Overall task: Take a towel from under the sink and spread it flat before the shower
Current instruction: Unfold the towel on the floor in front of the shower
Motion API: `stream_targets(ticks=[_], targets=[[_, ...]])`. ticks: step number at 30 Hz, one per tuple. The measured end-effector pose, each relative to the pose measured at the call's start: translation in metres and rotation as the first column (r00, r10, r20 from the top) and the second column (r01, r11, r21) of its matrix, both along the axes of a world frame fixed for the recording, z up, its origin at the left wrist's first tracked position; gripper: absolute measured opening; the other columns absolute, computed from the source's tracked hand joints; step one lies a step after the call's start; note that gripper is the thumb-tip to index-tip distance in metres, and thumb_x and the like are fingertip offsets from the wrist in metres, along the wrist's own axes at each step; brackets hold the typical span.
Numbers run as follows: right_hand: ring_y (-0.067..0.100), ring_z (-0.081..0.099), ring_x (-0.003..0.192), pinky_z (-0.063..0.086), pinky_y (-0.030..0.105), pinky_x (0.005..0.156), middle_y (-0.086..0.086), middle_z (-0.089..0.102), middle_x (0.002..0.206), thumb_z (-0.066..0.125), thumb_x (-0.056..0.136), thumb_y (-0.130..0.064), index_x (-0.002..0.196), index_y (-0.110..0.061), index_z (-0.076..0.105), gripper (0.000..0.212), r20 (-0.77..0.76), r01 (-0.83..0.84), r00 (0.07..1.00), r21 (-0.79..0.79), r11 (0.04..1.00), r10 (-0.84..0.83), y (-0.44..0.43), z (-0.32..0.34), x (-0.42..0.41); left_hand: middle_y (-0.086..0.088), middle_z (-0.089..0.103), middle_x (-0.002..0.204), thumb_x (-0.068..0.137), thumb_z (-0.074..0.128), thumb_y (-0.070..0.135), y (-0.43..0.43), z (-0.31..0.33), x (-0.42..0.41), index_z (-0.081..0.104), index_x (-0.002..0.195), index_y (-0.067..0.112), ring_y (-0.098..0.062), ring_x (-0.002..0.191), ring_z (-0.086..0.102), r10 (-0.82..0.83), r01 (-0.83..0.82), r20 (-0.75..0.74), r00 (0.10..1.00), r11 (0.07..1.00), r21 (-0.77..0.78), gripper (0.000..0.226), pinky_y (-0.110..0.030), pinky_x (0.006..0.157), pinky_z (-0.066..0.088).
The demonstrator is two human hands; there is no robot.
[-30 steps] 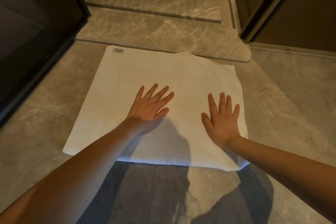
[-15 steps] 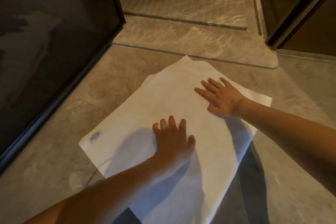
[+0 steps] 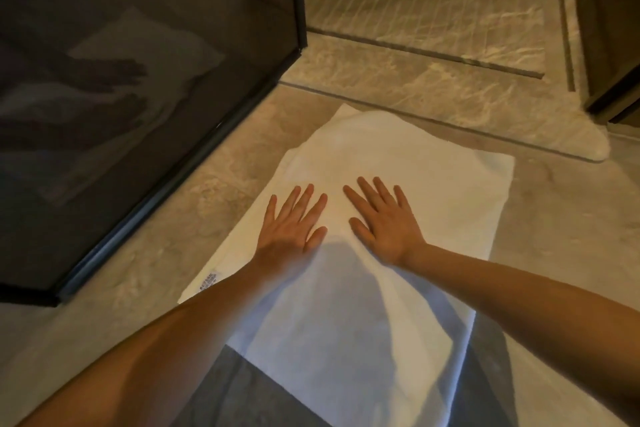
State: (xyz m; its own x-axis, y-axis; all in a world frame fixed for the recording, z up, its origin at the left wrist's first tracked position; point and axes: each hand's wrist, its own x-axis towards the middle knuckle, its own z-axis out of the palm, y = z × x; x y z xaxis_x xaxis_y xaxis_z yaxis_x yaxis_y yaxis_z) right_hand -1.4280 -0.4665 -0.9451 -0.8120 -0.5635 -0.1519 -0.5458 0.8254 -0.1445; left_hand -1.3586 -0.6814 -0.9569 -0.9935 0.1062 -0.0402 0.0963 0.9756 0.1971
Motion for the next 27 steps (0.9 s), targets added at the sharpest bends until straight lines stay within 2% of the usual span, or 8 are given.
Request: stream_targets(ticks=[10,12,15,19,21,23,25,27], targets=[[0.021,-0.007,0.15,-0.003,0.046,0.12,-0.006,-0.004,0.164,0.009,0.098,-0.054,0.152,-0.041,-0.007,0.058,-0.008,-0.152,0.988,0.017,0.988,0.153,-0.069,-0.002,-0.043,0.008,-0.011,0.162,0.097,0.008,0.054,-0.053,0.002,-0.008,-0.007,0.152,0.039,-0.013,0.148,-0.015,0.179,-0.176,0.029,0.983,0.981,-0.076,0.059,-0.047,0.119,-0.007],[0.022,-0.006,0.15,-0.002,0.046,0.12,-0.003,-0.003,0.164,0.011,0.099,-0.052,0.153,-0.038,-0.005,0.058,-0.009,-0.111,0.994,0.03,0.993,0.111,-0.08,0.0,-0.045,0.007,-0.014,0.162,0.097,0.007,0.053,-0.057,0.002,-0.018,-0.011,0.151,0.038,-0.014,0.147,-0.017,0.174,-0.167,0.059,0.983,0.981,-0.103,0.059,-0.047,0.118,-0.009],[0.026,-0.001,0.15,0.002,0.048,0.12,0.001,0.004,0.164,0.017,0.1,-0.05,0.155,-0.033,0.005,0.059,0.007,0.015,1.0,-0.069,0.997,-0.015,-0.096,-0.003,-0.022,0.008,-0.016,0.161,0.099,0.01,0.052,-0.061,0.002,-0.028,-0.012,0.15,0.039,-0.013,0.147,-0.018,0.159,-0.149,0.101,0.982,0.984,-0.099,0.057,-0.046,0.117,-0.012],[0.025,-0.003,0.151,0.0,0.047,0.12,0.0,0.002,0.164,0.018,0.101,-0.051,0.155,-0.035,0.002,0.059,-0.042,-0.023,0.999,-0.061,0.998,0.02,-0.09,-0.012,-0.004,0.011,0.0,0.163,0.102,0.025,0.047,-0.076,0.005,-0.021,0.007,0.153,0.038,-0.01,0.148,-0.006,0.107,-0.109,0.058,0.993,0.993,0.036,0.055,-0.036,0.119,-0.005],[0.024,-0.003,0.151,0.001,0.047,0.121,0.0,0.002,0.164,0.018,0.101,-0.051,0.155,-0.035,0.002,0.058,-0.054,-0.026,0.998,-0.07,0.997,0.023,-0.087,-0.013,-0.005,0.008,0.01,0.162,0.101,0.034,0.042,-0.091,0.004,-0.012,0.02,0.152,0.033,-0.013,0.148,0.005,0.167,-0.168,0.025,0.986,0.981,0.096,0.054,-0.032,0.118,0.005],[0.024,-0.002,0.151,0.002,0.048,0.121,0.0,0.003,0.164,0.015,0.099,-0.052,0.155,-0.035,0.003,0.059,-0.056,-0.025,0.998,-0.072,0.997,0.021,-0.088,-0.012,-0.005,-0.001,0.021,0.16,0.098,0.044,0.037,-0.103,0.006,-0.005,0.032,0.149,0.026,-0.021,0.146,0.014,0.277,-0.28,0.038,0.96,0.941,0.19,0.053,-0.035,0.118,0.017],[0.024,-0.001,0.151,0.003,0.048,0.12,0.0,0.004,0.164,0.012,0.097,-0.053,0.155,-0.035,0.003,0.062,-0.056,-0.028,0.998,-0.061,0.998,0.025,-0.088,-0.011,-0.004,-0.011,0.035,0.149,0.094,0.054,0.026,-0.11,0.011,-0.002,0.046,0.141,0.019,-0.028,0.14,0.025,0.384,-0.377,0.044,0.922,0.867,0.325,0.049,-0.038,0.115,0.028],[0.024,-0.001,0.151,0.003,0.047,0.12,0.0,0.005,0.164,0.012,0.096,-0.053,0.155,-0.035,0.004,0.062,-0.062,-0.018,0.998,-0.055,0.998,0.015,-0.085,-0.013,-0.005,-0.01,0.042,0.135,0.091,0.058,0.019,-0.114,0.017,-0.005,0.051,0.136,0.017,-0.026,0.129,0.035,0.391,-0.387,0.071,0.918,0.837,0.387,0.045,-0.029,0.108,0.032]])
